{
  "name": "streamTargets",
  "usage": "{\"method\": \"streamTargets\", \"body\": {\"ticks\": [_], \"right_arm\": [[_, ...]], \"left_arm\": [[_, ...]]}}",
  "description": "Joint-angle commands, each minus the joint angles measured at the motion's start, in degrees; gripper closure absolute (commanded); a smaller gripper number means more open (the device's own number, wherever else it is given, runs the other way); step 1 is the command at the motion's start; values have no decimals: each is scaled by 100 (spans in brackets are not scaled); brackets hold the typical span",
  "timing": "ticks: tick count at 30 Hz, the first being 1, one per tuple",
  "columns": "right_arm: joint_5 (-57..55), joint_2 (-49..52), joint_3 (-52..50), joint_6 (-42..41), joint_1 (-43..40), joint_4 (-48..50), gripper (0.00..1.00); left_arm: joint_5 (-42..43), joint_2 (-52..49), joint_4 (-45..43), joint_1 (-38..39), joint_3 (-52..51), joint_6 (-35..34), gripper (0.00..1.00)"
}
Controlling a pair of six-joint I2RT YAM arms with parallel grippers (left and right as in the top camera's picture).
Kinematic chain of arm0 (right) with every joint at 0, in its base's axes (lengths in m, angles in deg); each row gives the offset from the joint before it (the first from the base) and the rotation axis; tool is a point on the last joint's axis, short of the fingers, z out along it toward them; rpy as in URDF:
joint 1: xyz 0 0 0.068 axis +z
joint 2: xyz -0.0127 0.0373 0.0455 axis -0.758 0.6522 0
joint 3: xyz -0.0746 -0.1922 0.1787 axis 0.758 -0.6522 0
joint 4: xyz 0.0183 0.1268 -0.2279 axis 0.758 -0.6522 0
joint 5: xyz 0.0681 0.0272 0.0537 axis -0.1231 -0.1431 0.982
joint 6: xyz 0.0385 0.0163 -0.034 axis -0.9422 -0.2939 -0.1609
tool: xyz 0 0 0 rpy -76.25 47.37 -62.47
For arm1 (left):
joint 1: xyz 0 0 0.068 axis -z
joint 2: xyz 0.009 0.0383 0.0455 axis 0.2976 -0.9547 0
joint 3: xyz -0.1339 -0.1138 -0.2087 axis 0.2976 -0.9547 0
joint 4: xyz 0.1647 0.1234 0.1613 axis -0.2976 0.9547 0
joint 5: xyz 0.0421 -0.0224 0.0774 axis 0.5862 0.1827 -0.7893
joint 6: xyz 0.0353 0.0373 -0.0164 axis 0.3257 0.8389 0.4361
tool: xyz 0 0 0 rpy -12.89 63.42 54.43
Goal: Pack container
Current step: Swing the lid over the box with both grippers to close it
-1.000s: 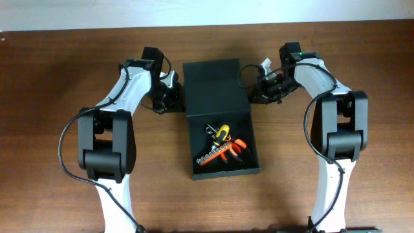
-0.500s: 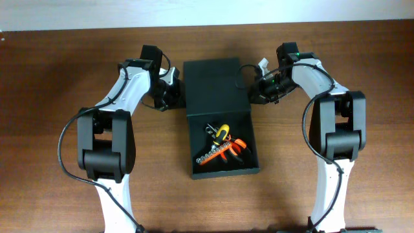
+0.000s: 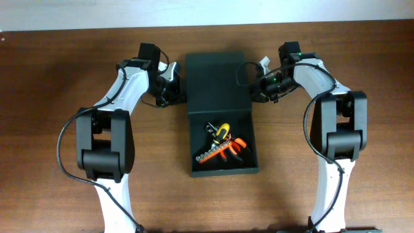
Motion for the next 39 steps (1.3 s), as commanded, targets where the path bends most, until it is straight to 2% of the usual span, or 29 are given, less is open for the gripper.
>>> {"method": "streamTargets", "body": {"ticks": [1,5,13,23,34,39], "right_arm": [[782,79,52,-114,-48,28,96],[1414,76,273,-116,-234,-133,96],[1449,72,800,-57,-549,-1357,96],[1493,70,1591,852,-562,-2835,96],[1491,70,2068,866,-562,-3021,96],[1493,68,2070,868,-562,-3134,96]], "left_arm": [[756,17,-20,61,-7,271,98],[1733,17,-35,57,-7,804,98],[2546,17,11,57,-7,844,98],[3635,17,11,44,-4,1029,98],[3659,22,37,-177,-4,1027,98],[3659,101,396,-278,-4,1169,98]]}}
